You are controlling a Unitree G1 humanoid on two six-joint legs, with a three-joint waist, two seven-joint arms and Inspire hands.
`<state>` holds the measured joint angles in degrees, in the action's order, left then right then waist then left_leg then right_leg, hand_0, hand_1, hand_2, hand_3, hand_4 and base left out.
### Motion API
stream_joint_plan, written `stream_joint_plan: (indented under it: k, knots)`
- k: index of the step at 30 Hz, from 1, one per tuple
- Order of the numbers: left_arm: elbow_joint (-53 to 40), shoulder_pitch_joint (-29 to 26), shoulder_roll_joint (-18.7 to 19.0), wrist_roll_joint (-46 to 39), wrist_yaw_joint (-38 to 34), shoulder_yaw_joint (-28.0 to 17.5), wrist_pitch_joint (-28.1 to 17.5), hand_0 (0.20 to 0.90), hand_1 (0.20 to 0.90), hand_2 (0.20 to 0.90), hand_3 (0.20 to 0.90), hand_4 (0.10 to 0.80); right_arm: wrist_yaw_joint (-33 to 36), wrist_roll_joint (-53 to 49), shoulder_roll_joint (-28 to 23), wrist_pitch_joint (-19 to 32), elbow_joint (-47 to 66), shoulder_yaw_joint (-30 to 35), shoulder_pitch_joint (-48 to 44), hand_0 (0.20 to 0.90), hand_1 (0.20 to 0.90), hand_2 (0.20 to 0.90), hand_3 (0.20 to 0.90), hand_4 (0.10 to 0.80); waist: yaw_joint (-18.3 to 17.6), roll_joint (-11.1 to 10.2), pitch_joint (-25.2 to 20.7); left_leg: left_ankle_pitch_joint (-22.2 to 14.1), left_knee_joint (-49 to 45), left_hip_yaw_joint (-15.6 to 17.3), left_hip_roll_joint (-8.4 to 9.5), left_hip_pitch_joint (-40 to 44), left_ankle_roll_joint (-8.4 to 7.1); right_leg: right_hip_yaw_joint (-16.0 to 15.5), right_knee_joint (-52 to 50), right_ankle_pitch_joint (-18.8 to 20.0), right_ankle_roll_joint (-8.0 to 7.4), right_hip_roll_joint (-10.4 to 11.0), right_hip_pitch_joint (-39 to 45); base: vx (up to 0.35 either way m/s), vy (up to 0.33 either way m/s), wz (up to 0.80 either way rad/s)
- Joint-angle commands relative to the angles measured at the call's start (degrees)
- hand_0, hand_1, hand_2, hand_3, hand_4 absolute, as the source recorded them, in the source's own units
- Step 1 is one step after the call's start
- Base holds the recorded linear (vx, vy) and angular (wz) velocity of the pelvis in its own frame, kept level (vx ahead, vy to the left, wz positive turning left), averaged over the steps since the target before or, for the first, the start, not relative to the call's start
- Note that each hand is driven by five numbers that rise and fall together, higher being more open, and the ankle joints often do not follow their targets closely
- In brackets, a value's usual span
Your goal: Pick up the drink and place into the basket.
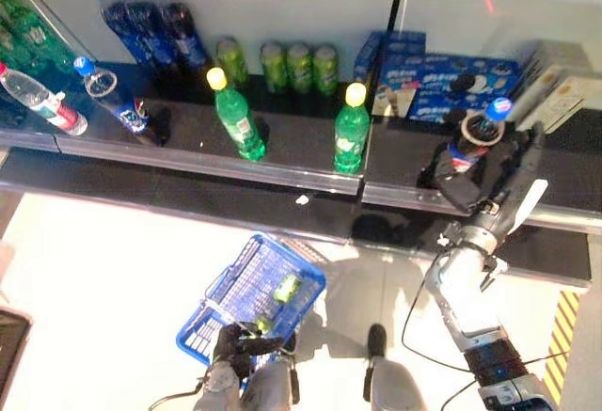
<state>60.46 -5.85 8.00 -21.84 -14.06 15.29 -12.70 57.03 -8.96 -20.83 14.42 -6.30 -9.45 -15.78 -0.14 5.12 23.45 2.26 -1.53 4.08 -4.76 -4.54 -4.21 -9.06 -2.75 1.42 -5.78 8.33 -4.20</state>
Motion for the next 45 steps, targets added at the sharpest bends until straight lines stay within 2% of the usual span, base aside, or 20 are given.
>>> stream_joint_plan:
  k: [1,12,26,32,37,38,39,41,45]
  knots:
    - [-0.8,4.5,3.5,-0.9,0.1,2.7,-2.0,0.300,0.300,0.300,0.200,0.100,4.2,5.3,-3.1,5.1,5.1,2.7,-6.6,0.900,0.900,0.900,0.900,0.800,1.1,-2.4,-0.2,-2.0,-7.4,-1.5,-1.22,-3.3,-0.42,0.5,-7.1,-0.9,1.29,2.9,-4.1,-0.084,-0.059,-0.01]
    - [-4.4,1.4,3.5,-6.6,2.0,3.9,-4.1,0.300,0.300,0.300,0.200,0.100,3.8,4.9,-5.9,3.5,3.1,3.9,-14.2,0.900,0.900,0.900,0.900,0.800,1.1,-0.8,4.4,-0.7,-9.0,-2.1,-0.57,-8.5,-0.41,1.1,-8.6,-0.3,2.03,2.6,-8.7,-0.054,-0.007,-0.02]
    - [-5.0,-0.2,4.0,-9.0,2.8,4.2,-3.7,0.300,0.300,0.300,0.200,0.100,3.9,4.7,-8.9,0.2,-1.8,4.8,-21.6,0.900,0.900,0.900,0.900,0.800,2.3,-0.2,5.8,-0.1,-9.4,-2.8,0.31,-10.4,-0.15,0.8,-9.8,-0.5,2.61,2.4,-10.7,0.002,-0.001,0.00]
    - [-4.9,-0.2,4.5,-10.4,3.6,4.6,-2.9,0.300,0.300,0.300,0.200,0.100,6.1,0.5,-11.0,2.5,-9.7,6.5,-24.4,0.900,0.900,0.900,0.900,0.800,3.1,0.3,6.0,-0.4,-10.0,-3.4,0.82,-10.7,0.02,0.3,-10.3,-0.8,2.82,2.5,-10.7,0.000,0.000,0.00]
    - [-4.5,0.1,4.9,-11.6,4.7,4.7,-3.2,0.300,0.300,0.300,0.200,0.100,3.3,-6.6,-12.0,5.9,-15.4,7.5,-26.7,0.900,0.900,0.900,0.900,0.800,3.7,0.7,6.2,-0.4,-10.1,-3.8,1.09,-10.7,0.13,0.0,-10.5,-0.9,3.13,2.4,-10.7,0.000,0.000,0.00]
    - [-4.6,0.1,5.0,-11.8,4.9,4.9,-3.3,0.300,0.300,0.300,0.200,0.100,2.3,-8.1,-12.3,6.5,-16.8,7.4,-27.4,0.761,0.761,0.761,0.738,0.638,3.8,0.8,6.2,-0.4,-10.0,-3.9,1.13,-10.7,0.13,0.0,-10.5,-1.0,3.20,2.4,-10.7,0.000,0.000,0.00]
    - [-4.7,-0.1,5.1,-12.0,5.1,5.0,-3.1,0.300,0.300,0.300,0.200,0.100,1.6,-9.0,-12.4,7.0,-17.8,7.3,-28.1,0.469,0.469,0.469,0.398,0.298,3.9,0.9,6.2,-0.3,-10.0,-3.9,1.15,-10.7,0.12,-0.1,-10.4,-1.0,3.24,2.4,-10.6,0.000,0.000,0.00]
    - [-4.9,-0.3,5.1,-12.3,5.2,5.4,-3.0,0.300,0.300,0.300,0.200,0.100,-0.1,-10.4,-13.1,8.2,-19.8,7.2,-29.7,0.300,0.300,0.300,0.200,0.100,4.2,1.0,6.3,-0.3,-9.8,-4.0,1.26,-10.6,0.16,-0.3,-10.4,-1.0,3.31,2.3,-10.5,0.000,0.000,0.00]
    - [-5.1,-0.4,5.4,-13.1,5.5,6.0,-2.9,0.300,0.300,0.300,0.200,0.100,-2.7,-12.4,-14.8,8.4,-22.7,6.4,-32.8,0.300,0.300,0.300,0.200,0.100,4.8,1.1,6.3,-0.2,-9.8,-4.3,1.47,-10.7,0.17,-0.7,-10.6,-1.1,3.39,2.4,-10.6,0.001,-0.001,0.01]
